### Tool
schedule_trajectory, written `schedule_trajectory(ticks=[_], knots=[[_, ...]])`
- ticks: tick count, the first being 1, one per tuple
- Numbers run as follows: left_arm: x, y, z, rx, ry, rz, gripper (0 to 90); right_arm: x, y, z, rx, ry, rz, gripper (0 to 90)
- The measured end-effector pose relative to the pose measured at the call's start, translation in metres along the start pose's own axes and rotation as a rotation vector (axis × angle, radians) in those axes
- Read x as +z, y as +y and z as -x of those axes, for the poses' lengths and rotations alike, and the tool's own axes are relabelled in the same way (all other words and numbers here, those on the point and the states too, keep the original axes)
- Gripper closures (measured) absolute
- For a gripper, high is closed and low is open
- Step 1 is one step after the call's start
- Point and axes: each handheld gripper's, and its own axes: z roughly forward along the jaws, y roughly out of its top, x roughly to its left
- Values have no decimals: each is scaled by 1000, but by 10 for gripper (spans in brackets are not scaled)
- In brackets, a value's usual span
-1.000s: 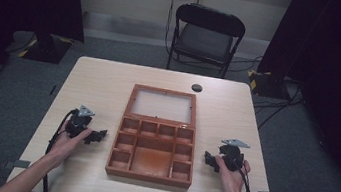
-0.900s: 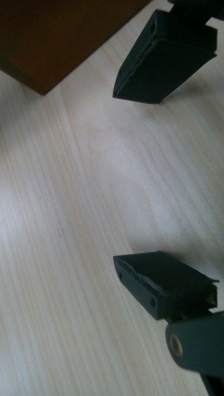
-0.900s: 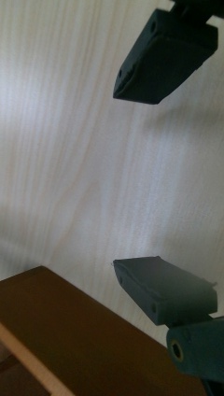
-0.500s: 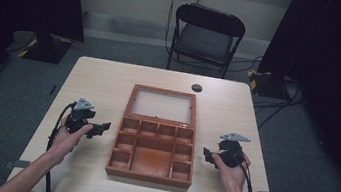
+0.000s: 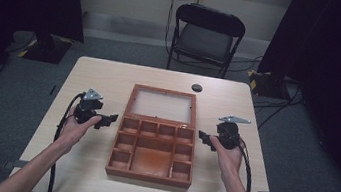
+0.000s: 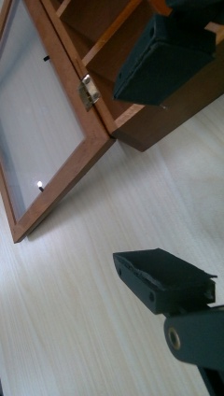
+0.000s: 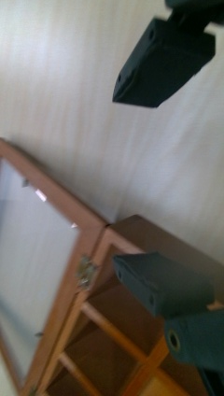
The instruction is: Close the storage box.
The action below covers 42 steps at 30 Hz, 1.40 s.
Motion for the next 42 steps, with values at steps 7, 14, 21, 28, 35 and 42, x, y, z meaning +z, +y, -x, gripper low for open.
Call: schedule_trajectory(ticks=[7,14,21,28,35,42], knots=[[9,16,-8,6,5,9,177,5,21,5,-2,38,27,146],[15,34,-21,-28,8,35,185,16,34,-3,-7,88,-10,160],[28,55,-25,-54,-27,50,200,32,53,0,-14,122,-15,157],[49,53,-24,-89,-49,15,221,54,59,7,9,150,0,150],[73,46,-21,-128,-92,-44,203,76,52,9,34,164,-24,150],[85,41,-21,-148,-116,-70,167,90,47,11,82,180,-59,150]])
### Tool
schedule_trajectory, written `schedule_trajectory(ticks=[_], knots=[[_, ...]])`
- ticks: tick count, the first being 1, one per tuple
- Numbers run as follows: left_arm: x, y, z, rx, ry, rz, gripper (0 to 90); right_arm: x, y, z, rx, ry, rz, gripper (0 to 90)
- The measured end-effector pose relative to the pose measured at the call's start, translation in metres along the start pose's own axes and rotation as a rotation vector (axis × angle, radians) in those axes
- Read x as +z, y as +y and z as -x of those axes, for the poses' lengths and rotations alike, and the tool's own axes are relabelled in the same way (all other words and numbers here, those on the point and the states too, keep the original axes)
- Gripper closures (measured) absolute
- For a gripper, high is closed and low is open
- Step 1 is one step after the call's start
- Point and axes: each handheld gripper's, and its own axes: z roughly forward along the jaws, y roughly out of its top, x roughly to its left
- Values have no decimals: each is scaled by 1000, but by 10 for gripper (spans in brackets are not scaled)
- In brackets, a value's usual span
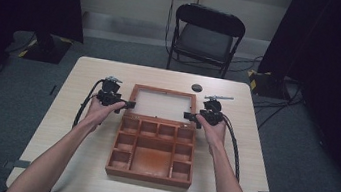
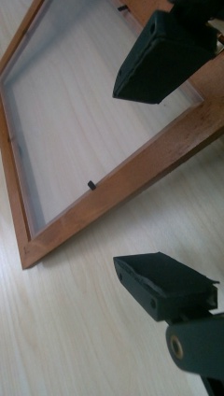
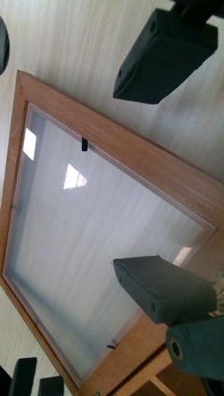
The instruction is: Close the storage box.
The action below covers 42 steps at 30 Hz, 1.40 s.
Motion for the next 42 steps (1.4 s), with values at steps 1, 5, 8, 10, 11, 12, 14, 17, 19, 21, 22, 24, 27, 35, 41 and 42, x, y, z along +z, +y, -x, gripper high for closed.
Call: schedule_trajectory(ticks=[1,5,8,10,11,12,14,17,19,21,22,24,27,35,41,42], knots=[[1,0,0,-2,-4,-4,168,4,0,0,0,1,-6,150],[6,-3,1,-12,-35,-30,202,8,-2,0,16,11,-14,149],[9,-5,-2,-36,-61,-26,211,10,-3,-1,26,8,-24,149],[10,-6,-2,-59,-81,-25,215,12,-3,-1,31,14,-30,149],[11,-6,-2,-66,-83,-28,220,15,-4,-1,32,20,-31,141],[11,-6,-2,-66,-83,-28,224,15,-4,-1,32,20,-31,141],[13,-5,-1,-71,-94,-34,230,18,-4,0,57,37,-32,135],[18,-3,1,-87,-107,-40,232,21,-6,3,91,61,-30,137],[20,-2,1,-96,-108,-42,217,22,-5,3,112,67,-40,138],[21,-2,0,-120,-125,-54,201,23,-4,0,111,66,-52,126],[21,-2,-3,-129,-143,-63,209,25,-3,0,121,69,-55,124],[22,-2,-3,-139,-147,-61,225,26,-2,1,124,78,-64,125],[22,-1,-1,-133,-138,-65,222,26,-2,1,126,83,-68,125],[22,0,-2,-130,-153,-68,221,23,-1,2,132,84,-54,174],[17,5,0,-96,-159,-28,269,13,2,2,105,63,19,286],[17,5,0,-96,-159,-28,274,13,2,2,105,63,19,286]])
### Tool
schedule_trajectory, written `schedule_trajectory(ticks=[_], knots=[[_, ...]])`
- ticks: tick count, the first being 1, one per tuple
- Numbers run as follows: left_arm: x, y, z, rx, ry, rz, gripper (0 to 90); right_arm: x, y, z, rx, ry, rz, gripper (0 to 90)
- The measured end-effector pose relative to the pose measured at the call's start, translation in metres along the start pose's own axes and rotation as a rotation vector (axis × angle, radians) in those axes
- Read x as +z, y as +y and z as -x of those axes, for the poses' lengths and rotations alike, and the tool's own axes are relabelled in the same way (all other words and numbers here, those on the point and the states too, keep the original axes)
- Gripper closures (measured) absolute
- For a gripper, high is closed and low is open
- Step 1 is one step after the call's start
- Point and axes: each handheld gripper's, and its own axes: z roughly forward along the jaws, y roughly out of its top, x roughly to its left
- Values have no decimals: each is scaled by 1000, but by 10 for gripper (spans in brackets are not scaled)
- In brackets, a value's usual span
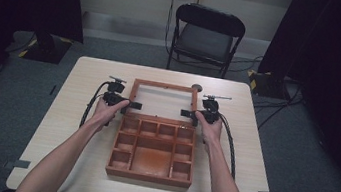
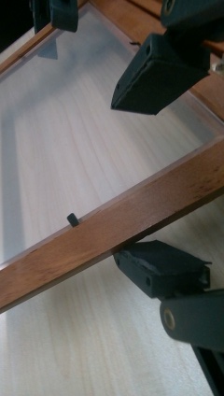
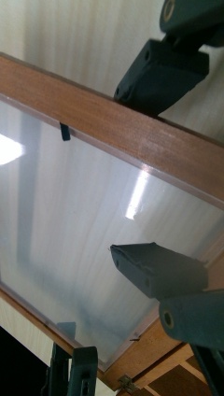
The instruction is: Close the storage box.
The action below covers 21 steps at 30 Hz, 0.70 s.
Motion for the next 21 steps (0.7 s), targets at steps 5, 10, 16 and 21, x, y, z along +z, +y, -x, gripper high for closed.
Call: schedule_trajectory(ticks=[5,10,16,21], knots=[[-6,5,8,46,29,18,297,-11,4,-3,-26,-8,31,340],[-17,8,9,89,35,46,395,-20,7,-7,-45,7,64,352],[-26,9,14,113,42,72,429,-30,10,-10,-54,23,85,381],[-35,9,18,139,37,93,451,-39,13,-13,-76,42,104,398]])
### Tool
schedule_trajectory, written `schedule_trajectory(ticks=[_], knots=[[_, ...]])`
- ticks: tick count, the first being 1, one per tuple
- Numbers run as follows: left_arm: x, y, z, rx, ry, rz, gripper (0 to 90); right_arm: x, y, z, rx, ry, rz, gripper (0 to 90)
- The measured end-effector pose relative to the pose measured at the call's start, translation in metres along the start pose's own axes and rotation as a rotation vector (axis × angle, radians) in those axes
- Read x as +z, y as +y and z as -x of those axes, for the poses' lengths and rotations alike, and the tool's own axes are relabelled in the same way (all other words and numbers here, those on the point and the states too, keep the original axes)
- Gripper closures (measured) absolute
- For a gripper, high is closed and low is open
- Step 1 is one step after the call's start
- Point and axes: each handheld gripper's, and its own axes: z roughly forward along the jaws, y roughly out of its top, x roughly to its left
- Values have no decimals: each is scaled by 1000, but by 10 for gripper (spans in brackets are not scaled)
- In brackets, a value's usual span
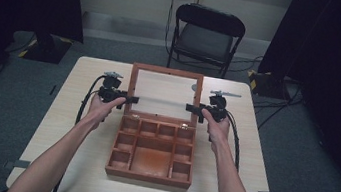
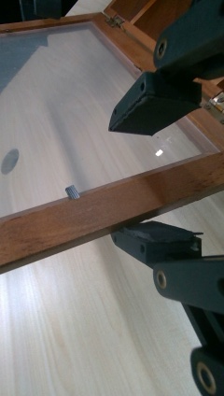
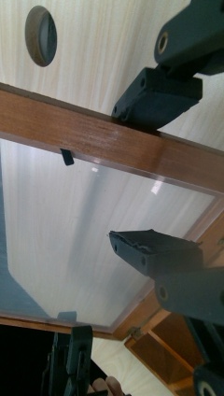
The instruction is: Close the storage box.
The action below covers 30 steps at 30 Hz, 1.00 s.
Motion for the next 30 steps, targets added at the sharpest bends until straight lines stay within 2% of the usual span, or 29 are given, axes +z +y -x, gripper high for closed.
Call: schedule_trajectory(ticks=[2,3,9,13,18,20,22,27,30], knots=[[-1,0,0,6,0,4,472,-3,1,0,1,14,9,417],[-3,-1,1,3,-2,22,472,-4,1,0,-4,18,13,422],[-3,-2,2,14,-17,15,490,-10,0,-1,-17,29,27,457],[-4,-1,2,15,-16,14,489,-10,0,-1,-19,26,30,462],[-7,-1,5,25,-4,40,513,-12,0,-1,-34,16,24,498],[-8,-1,6,27,-7,40,517,-12,0,1,-35,20,25,517],[-9,0,8,36,7,36,517,-11,0,3,-29,31,35,516],[-9,0,9,37,-1,40,518,-5,1,1,-28,24,37,502],[-11,-1,9,39,-8,36,522,-3,1,1,-27,19,40,526]])
